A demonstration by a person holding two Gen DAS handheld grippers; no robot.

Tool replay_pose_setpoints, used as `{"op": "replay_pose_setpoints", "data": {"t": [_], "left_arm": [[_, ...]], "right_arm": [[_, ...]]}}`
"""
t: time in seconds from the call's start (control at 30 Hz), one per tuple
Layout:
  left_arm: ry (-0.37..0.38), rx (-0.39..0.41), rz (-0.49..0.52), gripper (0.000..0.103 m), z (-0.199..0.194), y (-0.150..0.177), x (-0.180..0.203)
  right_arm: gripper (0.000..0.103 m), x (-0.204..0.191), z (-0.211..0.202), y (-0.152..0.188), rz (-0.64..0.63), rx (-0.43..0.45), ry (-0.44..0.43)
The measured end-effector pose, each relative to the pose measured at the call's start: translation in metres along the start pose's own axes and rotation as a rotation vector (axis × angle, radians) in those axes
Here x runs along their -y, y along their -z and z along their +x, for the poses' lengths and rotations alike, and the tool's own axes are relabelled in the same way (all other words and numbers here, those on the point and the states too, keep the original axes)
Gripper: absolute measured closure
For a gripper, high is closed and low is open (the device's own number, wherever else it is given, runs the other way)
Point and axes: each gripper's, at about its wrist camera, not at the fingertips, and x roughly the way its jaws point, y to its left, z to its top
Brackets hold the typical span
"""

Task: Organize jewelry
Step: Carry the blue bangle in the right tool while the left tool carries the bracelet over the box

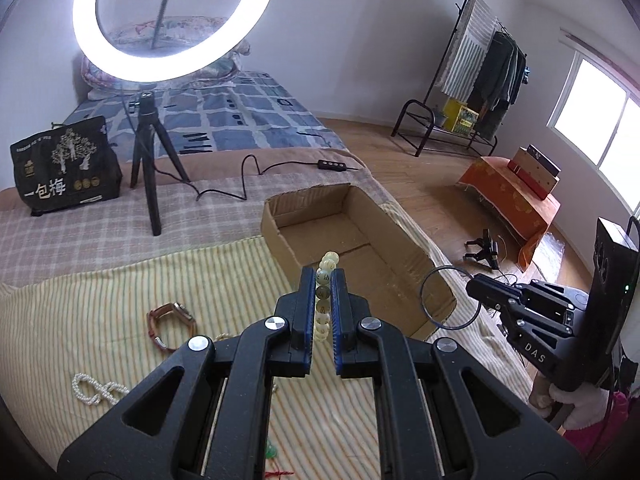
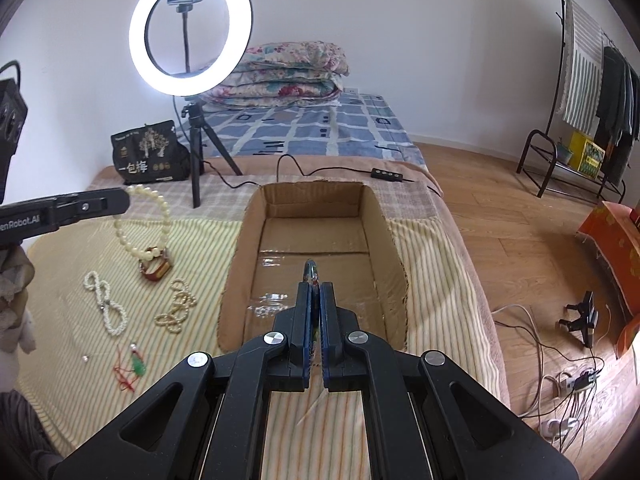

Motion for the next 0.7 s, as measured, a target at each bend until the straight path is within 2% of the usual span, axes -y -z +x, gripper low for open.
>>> {"op": "replay_pose_setpoints", "data": {"t": [0.27,0.7], "left_arm": [[0.022,-0.008,0.001,0.098,0.044,-0.015,0.019],[0.007,-0.051,-0.013,0.098,0.093,-0.021,0.022]], "right_arm": [[0.101,0.014,0.022,0.001,0.013,-0.022,-0.007],[0.101,0.023,0.046,0.006,0.023,-0.055,-0.013]]}}
